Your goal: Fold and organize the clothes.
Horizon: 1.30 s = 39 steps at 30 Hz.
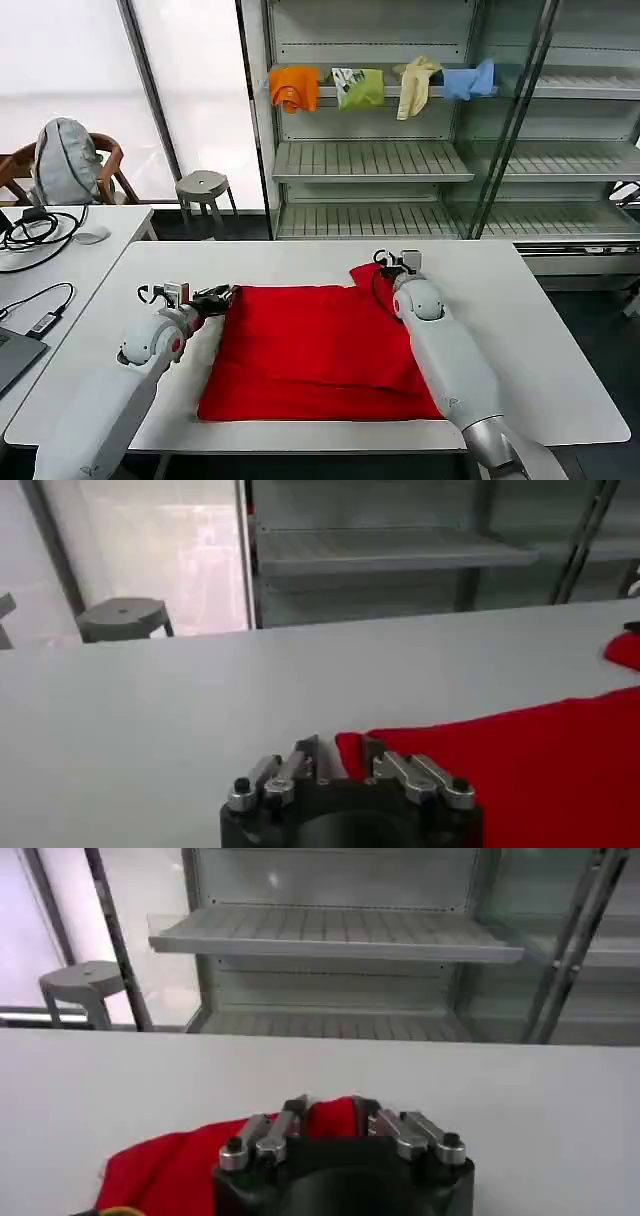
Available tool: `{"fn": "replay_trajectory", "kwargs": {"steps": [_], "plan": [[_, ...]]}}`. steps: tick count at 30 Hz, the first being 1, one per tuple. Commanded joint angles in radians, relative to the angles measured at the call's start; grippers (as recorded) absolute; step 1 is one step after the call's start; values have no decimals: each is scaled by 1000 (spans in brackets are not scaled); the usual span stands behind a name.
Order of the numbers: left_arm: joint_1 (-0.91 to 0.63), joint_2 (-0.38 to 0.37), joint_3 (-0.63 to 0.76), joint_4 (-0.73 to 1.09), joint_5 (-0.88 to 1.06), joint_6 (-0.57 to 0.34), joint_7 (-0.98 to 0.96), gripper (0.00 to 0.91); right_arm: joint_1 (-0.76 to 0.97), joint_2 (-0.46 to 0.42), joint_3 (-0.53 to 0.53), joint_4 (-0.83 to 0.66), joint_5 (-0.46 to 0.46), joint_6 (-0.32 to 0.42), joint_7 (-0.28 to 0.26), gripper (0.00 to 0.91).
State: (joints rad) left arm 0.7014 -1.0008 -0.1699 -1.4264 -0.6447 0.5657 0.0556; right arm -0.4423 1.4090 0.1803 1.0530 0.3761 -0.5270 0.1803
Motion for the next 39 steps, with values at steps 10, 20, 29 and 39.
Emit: {"fn": "replay_trajectory", "kwargs": {"steps": [10, 20, 29, 39], "plan": [[24, 22, -17, -68, -26, -55, 22, 10, -23, -49, -1, 169, 76, 18, -8, 0], [218, 41, -123, -257, -30, -76, 23, 10, -257, -189, -6, 599, 221, -52, 66, 0], [364, 34, -215, -399, -33, -101, 17, 10, -417, -272, 58, 786, 195, -41, 45, 0], [440, 24, -281, -446, -32, -124, 23, 10, -608, -301, 117, 907, 133, 15, 37, 0]]}}
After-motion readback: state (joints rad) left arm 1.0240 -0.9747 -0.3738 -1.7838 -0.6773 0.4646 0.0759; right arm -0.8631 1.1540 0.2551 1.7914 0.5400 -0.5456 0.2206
